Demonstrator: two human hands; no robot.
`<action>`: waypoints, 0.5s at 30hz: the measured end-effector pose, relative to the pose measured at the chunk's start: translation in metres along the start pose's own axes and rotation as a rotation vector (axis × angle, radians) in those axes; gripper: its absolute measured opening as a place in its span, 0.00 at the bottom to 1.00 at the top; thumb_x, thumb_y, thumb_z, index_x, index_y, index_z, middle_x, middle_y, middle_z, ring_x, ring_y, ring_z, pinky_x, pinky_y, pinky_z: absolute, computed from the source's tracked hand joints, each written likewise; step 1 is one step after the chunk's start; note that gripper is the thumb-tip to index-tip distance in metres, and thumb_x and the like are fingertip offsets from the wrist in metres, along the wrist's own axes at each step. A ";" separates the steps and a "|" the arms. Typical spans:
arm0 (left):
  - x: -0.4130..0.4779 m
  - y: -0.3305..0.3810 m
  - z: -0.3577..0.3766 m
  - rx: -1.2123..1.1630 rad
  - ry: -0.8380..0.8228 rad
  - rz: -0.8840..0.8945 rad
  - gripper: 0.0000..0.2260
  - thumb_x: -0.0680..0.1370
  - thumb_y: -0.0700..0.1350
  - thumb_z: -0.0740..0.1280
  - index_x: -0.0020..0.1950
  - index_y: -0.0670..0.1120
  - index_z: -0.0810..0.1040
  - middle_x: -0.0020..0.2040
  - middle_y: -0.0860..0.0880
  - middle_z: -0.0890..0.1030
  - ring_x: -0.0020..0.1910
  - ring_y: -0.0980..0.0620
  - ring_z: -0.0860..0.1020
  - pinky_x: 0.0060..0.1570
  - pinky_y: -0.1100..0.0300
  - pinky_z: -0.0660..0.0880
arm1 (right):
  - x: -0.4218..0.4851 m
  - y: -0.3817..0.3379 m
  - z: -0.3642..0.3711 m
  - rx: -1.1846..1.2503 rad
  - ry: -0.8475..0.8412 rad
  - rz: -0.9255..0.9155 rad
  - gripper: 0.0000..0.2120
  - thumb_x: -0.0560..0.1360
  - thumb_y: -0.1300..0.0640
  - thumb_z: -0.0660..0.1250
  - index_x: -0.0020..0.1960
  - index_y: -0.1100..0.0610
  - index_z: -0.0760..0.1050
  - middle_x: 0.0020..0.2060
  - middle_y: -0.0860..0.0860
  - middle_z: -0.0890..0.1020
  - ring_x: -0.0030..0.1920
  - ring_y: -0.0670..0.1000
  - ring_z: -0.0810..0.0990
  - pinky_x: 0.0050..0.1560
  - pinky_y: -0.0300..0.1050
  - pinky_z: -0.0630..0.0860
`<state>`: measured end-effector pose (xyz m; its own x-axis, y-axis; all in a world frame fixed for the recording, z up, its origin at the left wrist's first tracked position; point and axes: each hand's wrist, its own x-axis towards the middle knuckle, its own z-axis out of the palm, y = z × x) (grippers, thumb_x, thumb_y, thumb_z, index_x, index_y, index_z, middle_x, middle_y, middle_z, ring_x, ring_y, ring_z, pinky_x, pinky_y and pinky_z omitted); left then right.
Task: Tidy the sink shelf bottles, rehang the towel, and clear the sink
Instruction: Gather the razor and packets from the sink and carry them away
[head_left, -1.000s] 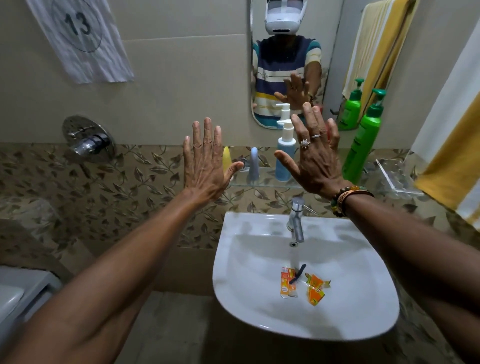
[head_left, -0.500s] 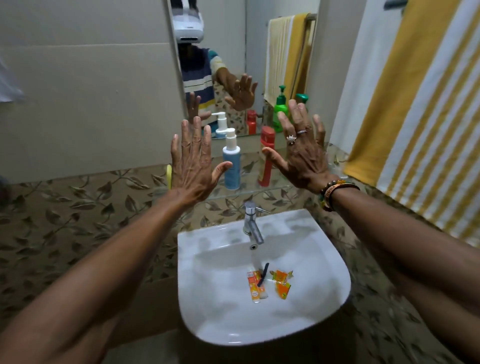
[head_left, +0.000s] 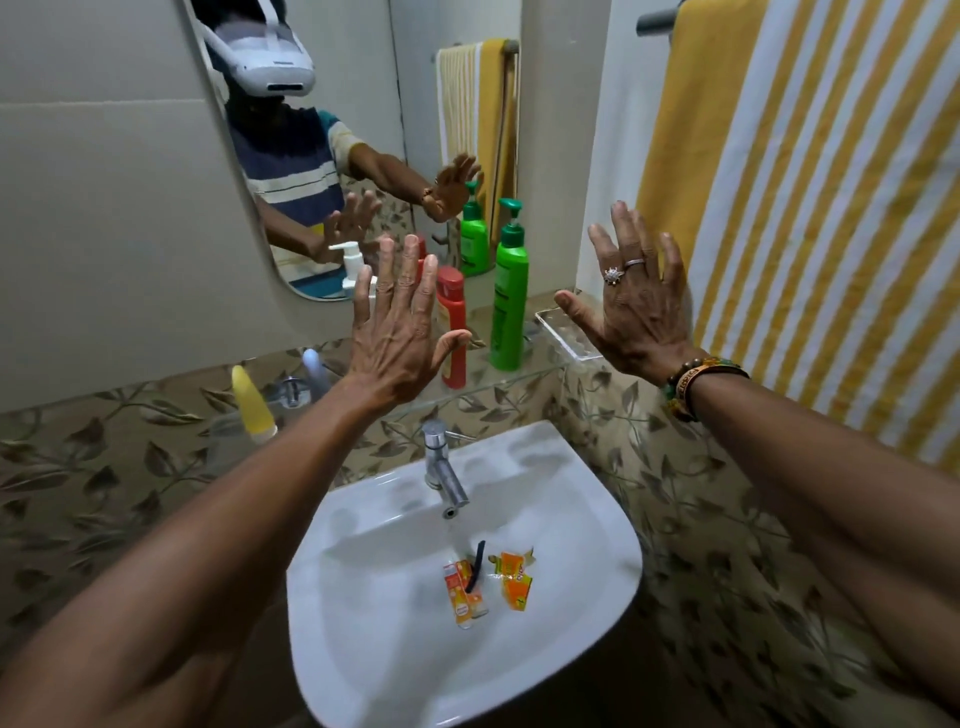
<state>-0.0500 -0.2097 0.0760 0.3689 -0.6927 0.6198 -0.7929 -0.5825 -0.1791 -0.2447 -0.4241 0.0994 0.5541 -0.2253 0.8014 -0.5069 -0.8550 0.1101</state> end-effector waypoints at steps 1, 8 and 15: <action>0.002 0.001 0.002 -0.003 -0.004 -0.006 0.41 0.79 0.70 0.49 0.81 0.43 0.46 0.81 0.40 0.44 0.80 0.40 0.41 0.76 0.40 0.42 | 0.001 0.002 0.001 0.002 0.004 0.000 0.38 0.79 0.32 0.47 0.78 0.58 0.61 0.79 0.59 0.56 0.79 0.58 0.55 0.75 0.61 0.52; 0.008 0.004 0.006 -0.004 0.001 -0.023 0.42 0.78 0.70 0.48 0.81 0.42 0.47 0.81 0.40 0.44 0.80 0.40 0.41 0.77 0.42 0.41 | 0.004 0.005 0.014 -0.017 0.024 -0.013 0.38 0.79 0.32 0.49 0.78 0.58 0.61 0.79 0.59 0.57 0.79 0.58 0.55 0.75 0.61 0.53; 0.001 -0.009 0.003 0.028 0.023 -0.040 0.41 0.78 0.70 0.47 0.81 0.42 0.48 0.81 0.39 0.46 0.80 0.39 0.44 0.76 0.41 0.43 | 0.007 -0.006 0.021 0.044 -0.027 -0.030 0.38 0.80 0.32 0.50 0.78 0.58 0.58 0.80 0.59 0.54 0.80 0.58 0.52 0.76 0.63 0.51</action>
<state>-0.0410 -0.2067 0.0763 0.3885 -0.6587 0.6444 -0.7637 -0.6214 -0.1747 -0.2239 -0.4304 0.0916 0.5864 -0.2110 0.7820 -0.4608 -0.8809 0.1078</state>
